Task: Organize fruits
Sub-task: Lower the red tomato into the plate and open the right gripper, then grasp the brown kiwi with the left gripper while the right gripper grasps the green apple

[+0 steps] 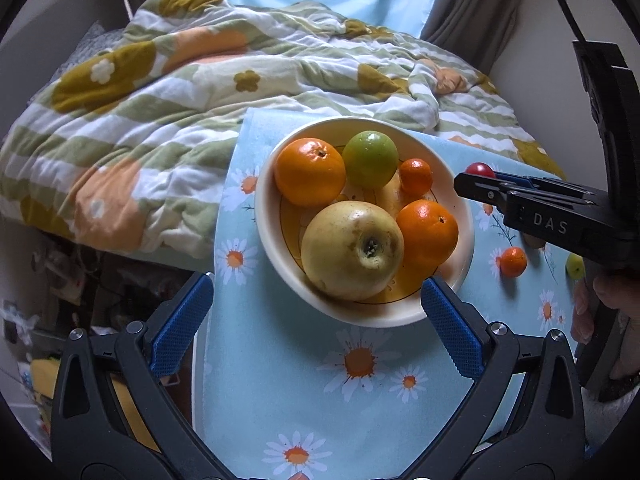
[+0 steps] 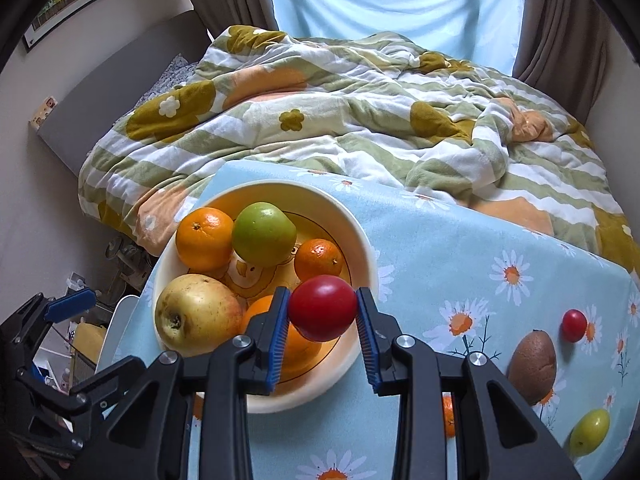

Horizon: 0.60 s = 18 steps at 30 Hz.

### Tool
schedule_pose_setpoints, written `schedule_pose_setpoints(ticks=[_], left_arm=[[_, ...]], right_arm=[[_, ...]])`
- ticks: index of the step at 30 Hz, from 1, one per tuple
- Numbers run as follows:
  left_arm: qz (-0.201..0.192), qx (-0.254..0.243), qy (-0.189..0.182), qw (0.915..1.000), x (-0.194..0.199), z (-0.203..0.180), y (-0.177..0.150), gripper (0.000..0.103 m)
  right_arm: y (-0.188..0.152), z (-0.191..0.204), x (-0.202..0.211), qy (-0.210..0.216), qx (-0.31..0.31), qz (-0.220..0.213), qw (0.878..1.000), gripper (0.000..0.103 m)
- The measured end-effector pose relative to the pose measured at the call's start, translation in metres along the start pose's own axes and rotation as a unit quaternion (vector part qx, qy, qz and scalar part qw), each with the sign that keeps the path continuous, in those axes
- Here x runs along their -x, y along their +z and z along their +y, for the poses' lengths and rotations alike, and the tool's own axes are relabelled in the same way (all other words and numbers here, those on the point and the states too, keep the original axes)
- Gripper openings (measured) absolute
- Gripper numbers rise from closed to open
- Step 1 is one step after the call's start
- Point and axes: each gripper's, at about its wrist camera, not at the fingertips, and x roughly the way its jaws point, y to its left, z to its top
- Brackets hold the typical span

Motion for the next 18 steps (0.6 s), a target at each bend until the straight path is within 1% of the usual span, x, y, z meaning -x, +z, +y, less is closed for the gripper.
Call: schedule_pose_setpoints(ticks=[1,7,8,9,10,11,12,15,16,17,18], left_arm=[[0.003,0.002,0.000,1.0000,-0.002,0.000,-0.002,0.103],[0.020,0.005,0.002,0.9998,-0.011,0.000,-0.008,0.103],[0.021,0.006,0.001,0.9998,-0.011,0.001,-0.009,0.103],[0.021,0.007,0.000,0.9998,-0.011,0.001,-0.009,0.103],[0.020,0.007,-0.001,0.9998,-0.011,0.001,-0.009,0.103],[0.020,0.007,-0.001,0.9998,-0.010,0.001,-0.010,0.103],[0.018,0.007,-0.002,0.9998,-0.009,0.002,-0.010,0.103],[0.016,0.006,-0.003,0.9999,-0.005,0.002,-0.011,0.103],[0.016,0.005,-0.002,0.9999,-0.005,0.002,-0.011,0.103],[0.016,0.003,-0.003,0.9999,-0.003,0.002,-0.011,0.103],[0.016,0.002,-0.003,0.9999,-0.003,0.002,-0.010,0.103]], right_arm=[[0.001,-0.002,-0.008,0.001,-0.001,0.005,1.000,0.030],[0.000,-0.004,-0.019,-0.001,-0.009,0.011,1.000,0.030],[0.000,-0.005,-0.019,0.003,-0.013,0.012,1.000,0.033],[0.000,-0.006,-0.020,0.004,-0.017,0.013,1.000,0.050],[0.000,-0.006,-0.019,0.006,-0.021,0.011,1.000,0.061],[0.000,-0.005,-0.018,0.009,-0.022,0.008,1.000,0.081],[-0.001,-0.004,-0.017,0.010,-0.023,0.003,1.000,0.088],[-0.002,-0.002,-0.013,0.007,-0.019,-0.007,1.000,0.089],[-0.003,0.000,-0.012,0.003,-0.017,-0.008,1.000,0.091],[-0.004,0.001,-0.012,-0.002,-0.014,-0.009,1.000,0.099],[-0.004,0.002,-0.010,-0.007,-0.012,-0.011,1.000,0.102]])
